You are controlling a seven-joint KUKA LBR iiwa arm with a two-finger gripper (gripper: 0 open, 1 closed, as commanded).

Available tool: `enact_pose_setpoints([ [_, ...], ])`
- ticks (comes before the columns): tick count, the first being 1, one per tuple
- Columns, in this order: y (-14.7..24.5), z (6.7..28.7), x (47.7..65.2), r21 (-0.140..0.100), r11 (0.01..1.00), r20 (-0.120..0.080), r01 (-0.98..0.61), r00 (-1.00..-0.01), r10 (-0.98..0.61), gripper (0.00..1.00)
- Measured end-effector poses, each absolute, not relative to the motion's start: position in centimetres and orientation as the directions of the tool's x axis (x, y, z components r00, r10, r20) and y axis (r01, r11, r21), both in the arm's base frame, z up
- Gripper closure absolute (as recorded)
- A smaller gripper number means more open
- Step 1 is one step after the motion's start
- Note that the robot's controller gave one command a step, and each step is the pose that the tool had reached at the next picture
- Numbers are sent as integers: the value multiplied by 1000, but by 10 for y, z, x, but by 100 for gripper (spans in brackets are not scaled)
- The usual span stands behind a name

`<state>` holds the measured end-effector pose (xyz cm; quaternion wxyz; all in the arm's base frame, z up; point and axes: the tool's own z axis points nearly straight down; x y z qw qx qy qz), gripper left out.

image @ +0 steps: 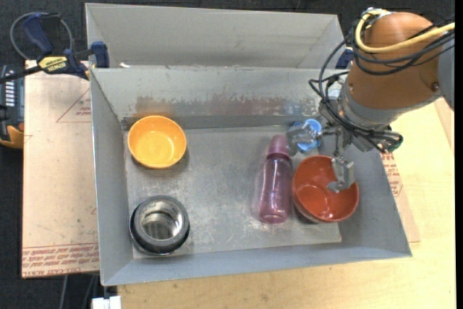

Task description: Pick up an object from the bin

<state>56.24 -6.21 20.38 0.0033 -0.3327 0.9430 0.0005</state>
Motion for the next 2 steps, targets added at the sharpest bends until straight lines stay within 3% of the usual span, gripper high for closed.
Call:
enact_pose_setpoints([
  [1,-61,203,562,2,778,-5,-629,-778,-629,0],
  [2,-119,191,578,-2,743,-8,-669,-743,-669,0],
])
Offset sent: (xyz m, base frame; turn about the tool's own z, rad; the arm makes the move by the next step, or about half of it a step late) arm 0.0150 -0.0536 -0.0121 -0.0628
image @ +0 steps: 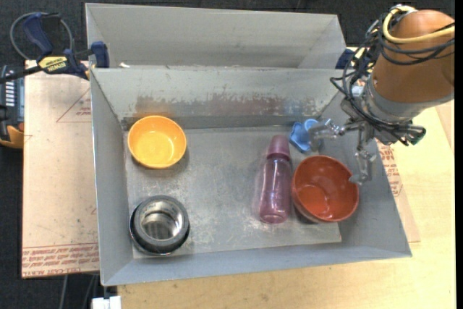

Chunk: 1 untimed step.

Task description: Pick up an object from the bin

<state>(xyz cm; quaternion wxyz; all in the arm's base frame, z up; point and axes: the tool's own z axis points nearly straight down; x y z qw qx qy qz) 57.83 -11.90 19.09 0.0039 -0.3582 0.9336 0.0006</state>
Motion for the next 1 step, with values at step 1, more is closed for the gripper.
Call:
enact_pose_setpoints([
  [1,-84,165,581,2,654,-9,-756,-654,-756,0],
])
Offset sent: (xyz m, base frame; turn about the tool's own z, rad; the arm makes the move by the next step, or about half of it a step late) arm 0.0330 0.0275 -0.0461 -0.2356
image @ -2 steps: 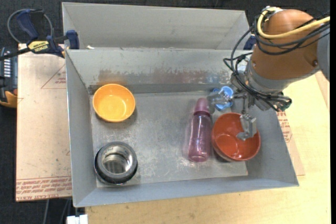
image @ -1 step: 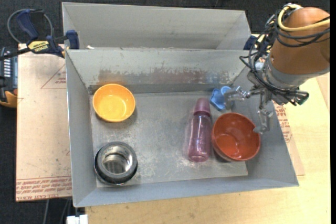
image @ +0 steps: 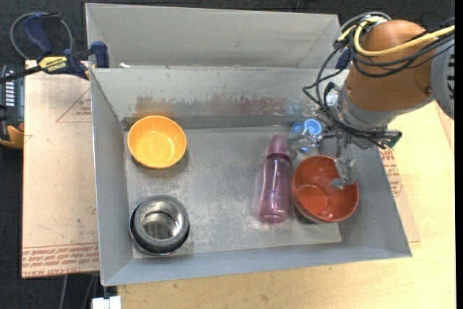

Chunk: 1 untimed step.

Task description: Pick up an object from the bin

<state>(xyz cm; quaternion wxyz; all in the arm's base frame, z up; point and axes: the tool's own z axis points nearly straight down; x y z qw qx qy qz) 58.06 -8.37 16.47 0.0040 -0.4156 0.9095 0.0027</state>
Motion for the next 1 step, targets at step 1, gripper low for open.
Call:
enact_pose_setpoints([
  [1,-91,144,612,-4,570,-11,-822,-569,-822,0],
])
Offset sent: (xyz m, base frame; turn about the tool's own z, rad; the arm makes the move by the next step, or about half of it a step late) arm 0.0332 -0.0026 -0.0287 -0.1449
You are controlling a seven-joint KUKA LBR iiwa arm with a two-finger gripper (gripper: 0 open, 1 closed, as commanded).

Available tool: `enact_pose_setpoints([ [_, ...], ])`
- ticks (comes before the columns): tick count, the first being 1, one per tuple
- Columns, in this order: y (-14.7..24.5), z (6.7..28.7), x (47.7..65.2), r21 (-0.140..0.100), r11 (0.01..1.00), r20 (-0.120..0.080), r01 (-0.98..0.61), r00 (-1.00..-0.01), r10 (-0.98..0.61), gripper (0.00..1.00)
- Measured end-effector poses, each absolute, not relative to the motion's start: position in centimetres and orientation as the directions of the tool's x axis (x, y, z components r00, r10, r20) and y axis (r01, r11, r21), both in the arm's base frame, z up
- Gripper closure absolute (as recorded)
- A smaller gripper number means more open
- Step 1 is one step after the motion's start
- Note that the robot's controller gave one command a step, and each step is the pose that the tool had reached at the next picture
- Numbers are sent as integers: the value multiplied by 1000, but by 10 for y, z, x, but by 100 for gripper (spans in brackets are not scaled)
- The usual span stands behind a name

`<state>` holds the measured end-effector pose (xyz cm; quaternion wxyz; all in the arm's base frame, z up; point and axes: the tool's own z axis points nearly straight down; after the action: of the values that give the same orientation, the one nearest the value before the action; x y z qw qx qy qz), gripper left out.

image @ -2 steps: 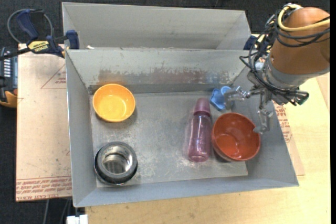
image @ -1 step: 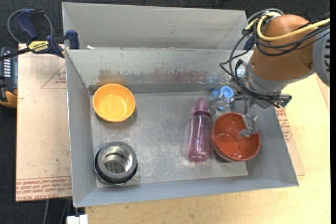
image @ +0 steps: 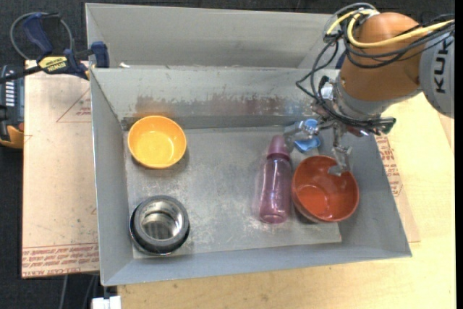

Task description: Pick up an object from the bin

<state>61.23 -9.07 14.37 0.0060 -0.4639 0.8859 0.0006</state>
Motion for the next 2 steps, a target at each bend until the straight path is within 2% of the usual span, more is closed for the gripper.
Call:
enact_pose_setpoints([
  [1,-86,137,614,-1,544,-13,-839,-544,-839,0],
  [2,-96,98,625,-6,409,-13,-913,-409,-913,0],
])
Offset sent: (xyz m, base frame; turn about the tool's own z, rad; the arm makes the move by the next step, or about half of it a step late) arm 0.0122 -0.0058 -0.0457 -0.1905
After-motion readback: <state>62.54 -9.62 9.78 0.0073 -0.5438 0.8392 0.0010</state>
